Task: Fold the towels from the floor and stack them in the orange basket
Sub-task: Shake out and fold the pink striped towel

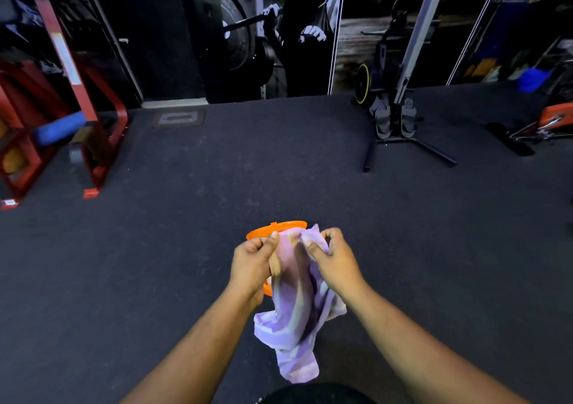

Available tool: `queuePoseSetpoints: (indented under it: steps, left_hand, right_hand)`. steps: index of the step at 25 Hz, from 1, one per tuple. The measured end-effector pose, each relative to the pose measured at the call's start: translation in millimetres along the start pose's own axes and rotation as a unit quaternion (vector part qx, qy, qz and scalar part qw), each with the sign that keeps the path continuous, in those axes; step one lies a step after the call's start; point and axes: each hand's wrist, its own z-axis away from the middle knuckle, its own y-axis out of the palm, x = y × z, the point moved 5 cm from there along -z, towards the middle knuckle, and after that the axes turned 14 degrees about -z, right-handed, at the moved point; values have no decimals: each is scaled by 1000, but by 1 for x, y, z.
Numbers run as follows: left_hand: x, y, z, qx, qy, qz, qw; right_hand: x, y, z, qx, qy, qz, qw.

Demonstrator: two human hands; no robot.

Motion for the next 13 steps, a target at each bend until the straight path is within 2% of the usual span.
queuePoseSetpoints:
  steps: [3, 5, 9, 13]
  left_hand:
    - [-9, 8, 9, 19, 16, 4, 1000]
    - [-18, 15, 18, 20, 33, -3, 999]
    - [-23, 29, 30, 50, 58, -5, 997]
    - [-10, 26, 18, 69, 38, -37, 996]
  right_hand:
    - [9, 3, 8, -9, -48, -66, 997]
    - [14, 3, 11, -23, -82, -68, 994]
    - [20, 17, 16, 11, -120, 79, 990]
    - [25, 18, 21, 12, -179, 125, 976]
